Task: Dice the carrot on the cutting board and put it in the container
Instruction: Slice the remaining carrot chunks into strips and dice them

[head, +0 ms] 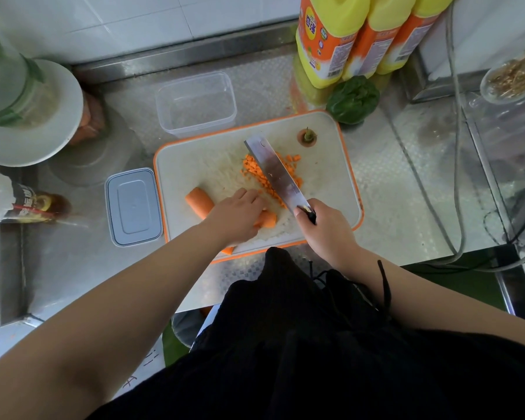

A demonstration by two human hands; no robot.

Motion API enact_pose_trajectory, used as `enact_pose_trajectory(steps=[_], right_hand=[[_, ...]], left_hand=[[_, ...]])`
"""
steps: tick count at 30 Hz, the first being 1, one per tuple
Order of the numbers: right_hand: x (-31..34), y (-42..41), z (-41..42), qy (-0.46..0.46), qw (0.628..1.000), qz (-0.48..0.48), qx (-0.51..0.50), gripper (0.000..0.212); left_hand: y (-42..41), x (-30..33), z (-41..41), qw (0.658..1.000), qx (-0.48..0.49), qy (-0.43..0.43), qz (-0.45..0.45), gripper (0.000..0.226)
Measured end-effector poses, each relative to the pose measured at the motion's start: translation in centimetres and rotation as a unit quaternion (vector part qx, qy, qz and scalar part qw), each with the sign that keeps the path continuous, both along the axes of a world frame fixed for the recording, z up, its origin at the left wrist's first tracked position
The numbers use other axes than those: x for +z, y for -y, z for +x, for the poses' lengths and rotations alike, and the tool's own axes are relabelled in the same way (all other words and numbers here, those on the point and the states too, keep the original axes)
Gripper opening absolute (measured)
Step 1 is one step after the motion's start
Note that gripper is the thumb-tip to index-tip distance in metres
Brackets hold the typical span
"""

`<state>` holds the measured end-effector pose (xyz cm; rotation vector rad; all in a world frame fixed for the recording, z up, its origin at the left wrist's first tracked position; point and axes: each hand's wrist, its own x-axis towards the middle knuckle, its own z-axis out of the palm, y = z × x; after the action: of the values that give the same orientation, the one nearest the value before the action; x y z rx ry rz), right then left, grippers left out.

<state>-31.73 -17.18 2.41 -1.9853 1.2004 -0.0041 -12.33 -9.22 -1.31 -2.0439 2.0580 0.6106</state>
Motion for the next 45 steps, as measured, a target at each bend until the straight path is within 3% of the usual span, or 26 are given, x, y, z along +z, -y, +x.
enact_pose_trajectory(steps=[8, 13, 20, 24, 28, 33, 39, 45], right_hand=[[0.1, 0.1, 0.1, 0.007, 1.0, -0.003, -0.002, 0.042], [0.0, 0.0, 0.2, -0.013, 1.0, 0.002, 0.001, 0.042], [0.0, 0.2, 0.5, -0.05, 0.998, -0.001, 0.033, 0.042], [-0.2, 0.4, 0.8, -0.081, 0.995, 0.001, 0.057, 0.041], [-0.3, 0.9, 0.8, -0.129, 0.983, -0.018, 0.131, 0.036], [-0.2, 1.2, 1.5, -0.182, 0.96, -0.024, 0.209, 0.032], [-0.1, 0.7, 1.6, -0.195, 0.957, -0.02, 0.215, 0.028], [-0.1, -0.2, 1.9, -0.199, 0.96, -0.016, 0.199, 0.026]], left_hand=[[0.7, 1.0, 0.8, 0.997, -0.075, 0.031, 0.018, 0.049], [0.1, 0.6, 0.9, 0.999, -0.053, 0.006, 0.003, 0.048], [-1.7, -0.4, 1.2, 0.992, -0.035, -0.053, -0.109, 0.051], [-2.8, -0.7, 0.9, 0.976, -0.038, -0.035, -0.213, 0.036], [-4.8, -1.5, -1.2, 0.957, 0.046, -0.032, -0.285, 0.011], [-5.5, -2.6, -3.8, 0.942, 0.201, -0.052, -0.265, 0.007], [-5.5, -2.9, -4.5, 0.931, 0.222, -0.069, -0.283, 0.014], [-5.1, -3.7, -4.2, 0.919, 0.203, -0.057, -0.333, 0.004]])
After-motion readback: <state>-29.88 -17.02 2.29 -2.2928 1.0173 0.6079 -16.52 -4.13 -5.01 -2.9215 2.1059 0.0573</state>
